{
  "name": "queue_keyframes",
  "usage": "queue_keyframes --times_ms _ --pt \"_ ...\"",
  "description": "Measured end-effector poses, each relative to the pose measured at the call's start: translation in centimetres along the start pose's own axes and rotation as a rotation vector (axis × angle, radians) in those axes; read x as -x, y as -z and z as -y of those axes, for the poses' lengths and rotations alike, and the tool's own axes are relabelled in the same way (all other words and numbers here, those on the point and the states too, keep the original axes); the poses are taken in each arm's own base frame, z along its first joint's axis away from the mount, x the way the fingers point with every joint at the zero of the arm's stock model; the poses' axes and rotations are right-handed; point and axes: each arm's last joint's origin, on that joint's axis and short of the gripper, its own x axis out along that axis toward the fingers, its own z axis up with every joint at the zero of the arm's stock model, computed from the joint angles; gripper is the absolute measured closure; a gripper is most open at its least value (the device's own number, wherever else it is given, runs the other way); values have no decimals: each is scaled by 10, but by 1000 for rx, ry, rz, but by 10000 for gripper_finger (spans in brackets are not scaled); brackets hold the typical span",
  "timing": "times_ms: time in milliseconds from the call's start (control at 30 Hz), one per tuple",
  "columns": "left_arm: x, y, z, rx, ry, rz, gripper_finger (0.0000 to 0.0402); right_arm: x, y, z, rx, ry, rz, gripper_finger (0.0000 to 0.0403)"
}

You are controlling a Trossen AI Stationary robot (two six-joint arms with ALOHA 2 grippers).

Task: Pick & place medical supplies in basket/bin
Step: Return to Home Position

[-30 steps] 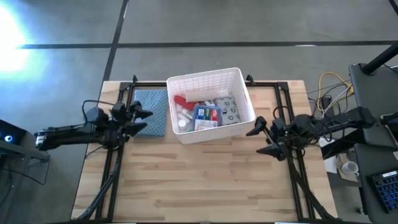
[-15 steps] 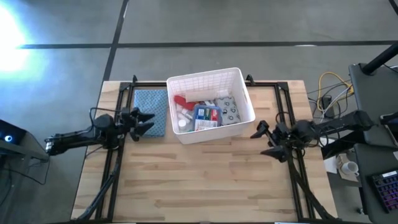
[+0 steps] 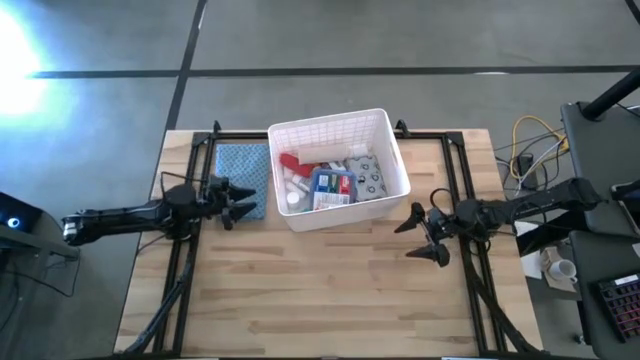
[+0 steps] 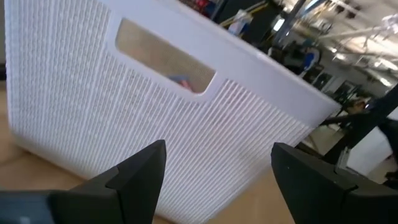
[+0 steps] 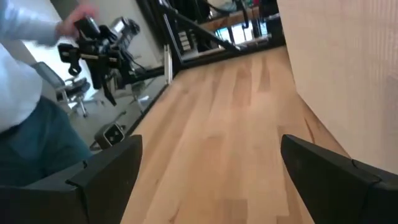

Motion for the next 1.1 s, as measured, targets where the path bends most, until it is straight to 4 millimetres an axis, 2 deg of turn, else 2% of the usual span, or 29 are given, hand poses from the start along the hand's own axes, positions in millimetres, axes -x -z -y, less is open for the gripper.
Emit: queue_keyframes --times_ms 200,300,433,767,1100 --pt "-6 8 -4 -7 -40 -75 132 3 3 1 -4 9 -26 33" --pt "-4 14 -7 -7 -39 -77 132 10 -4 -1 4 -3 42 33" --pt "-1 11 -6 -3 -15 -47 132 15 -9 4 6 46 114 33" --pt "12 -2 -1 12 72 126 132 39 -33 13 57 176 417 33" --pt "12 -3 0 11 74 130 132 37 -32 10 52 157 419 33"
